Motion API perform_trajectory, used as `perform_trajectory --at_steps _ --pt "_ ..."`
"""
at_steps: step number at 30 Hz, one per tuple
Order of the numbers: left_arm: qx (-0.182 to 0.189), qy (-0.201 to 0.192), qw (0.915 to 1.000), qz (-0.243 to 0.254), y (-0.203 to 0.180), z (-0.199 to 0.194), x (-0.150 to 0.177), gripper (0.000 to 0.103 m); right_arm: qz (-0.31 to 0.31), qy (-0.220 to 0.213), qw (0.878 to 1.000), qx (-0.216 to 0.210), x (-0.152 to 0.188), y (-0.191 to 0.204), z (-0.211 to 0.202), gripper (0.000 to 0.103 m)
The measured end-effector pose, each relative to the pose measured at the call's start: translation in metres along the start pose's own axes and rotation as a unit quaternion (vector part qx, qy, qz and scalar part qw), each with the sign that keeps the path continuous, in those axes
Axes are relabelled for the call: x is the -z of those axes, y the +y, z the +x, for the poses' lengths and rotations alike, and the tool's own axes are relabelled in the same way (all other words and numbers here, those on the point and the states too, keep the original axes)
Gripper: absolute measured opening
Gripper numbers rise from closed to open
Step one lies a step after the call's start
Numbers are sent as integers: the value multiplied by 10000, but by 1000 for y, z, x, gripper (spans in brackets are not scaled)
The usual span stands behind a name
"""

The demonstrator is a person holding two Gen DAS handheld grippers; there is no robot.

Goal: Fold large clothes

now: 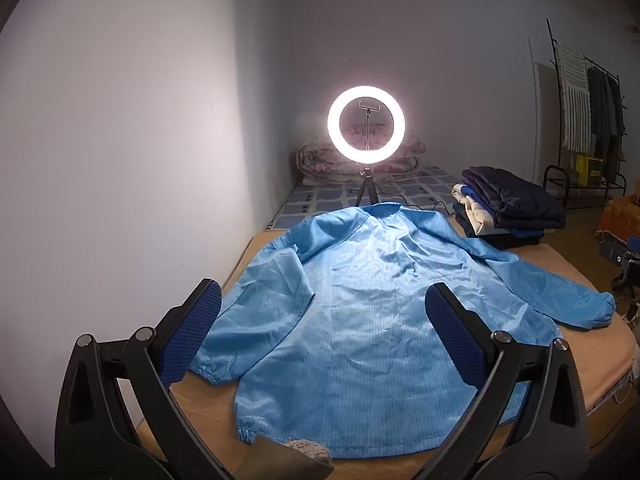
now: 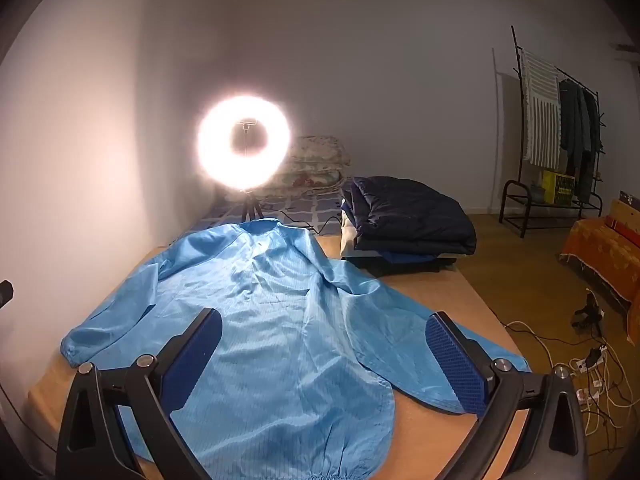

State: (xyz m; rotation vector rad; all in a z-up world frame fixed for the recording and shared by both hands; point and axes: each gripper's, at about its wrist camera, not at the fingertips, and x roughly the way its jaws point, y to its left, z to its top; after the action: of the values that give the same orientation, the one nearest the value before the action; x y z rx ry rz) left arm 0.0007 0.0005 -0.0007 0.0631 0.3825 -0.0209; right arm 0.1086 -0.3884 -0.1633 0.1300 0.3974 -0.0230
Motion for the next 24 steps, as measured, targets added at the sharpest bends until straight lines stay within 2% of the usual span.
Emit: perform_trajectory --at_steps 9,12,24 --pt "-113 -40 9999 21 2 1 -1 103 -24 30 10000 22 0 0 1 103" --pt "-127 -25 9999 -47 13 6 -17 103 -34 23 10000 25 0 1 1 103" --pt "-197 -124 9997 -60 15 -1 -11 103 -42 41 10000 17 -2 1 -2 103"
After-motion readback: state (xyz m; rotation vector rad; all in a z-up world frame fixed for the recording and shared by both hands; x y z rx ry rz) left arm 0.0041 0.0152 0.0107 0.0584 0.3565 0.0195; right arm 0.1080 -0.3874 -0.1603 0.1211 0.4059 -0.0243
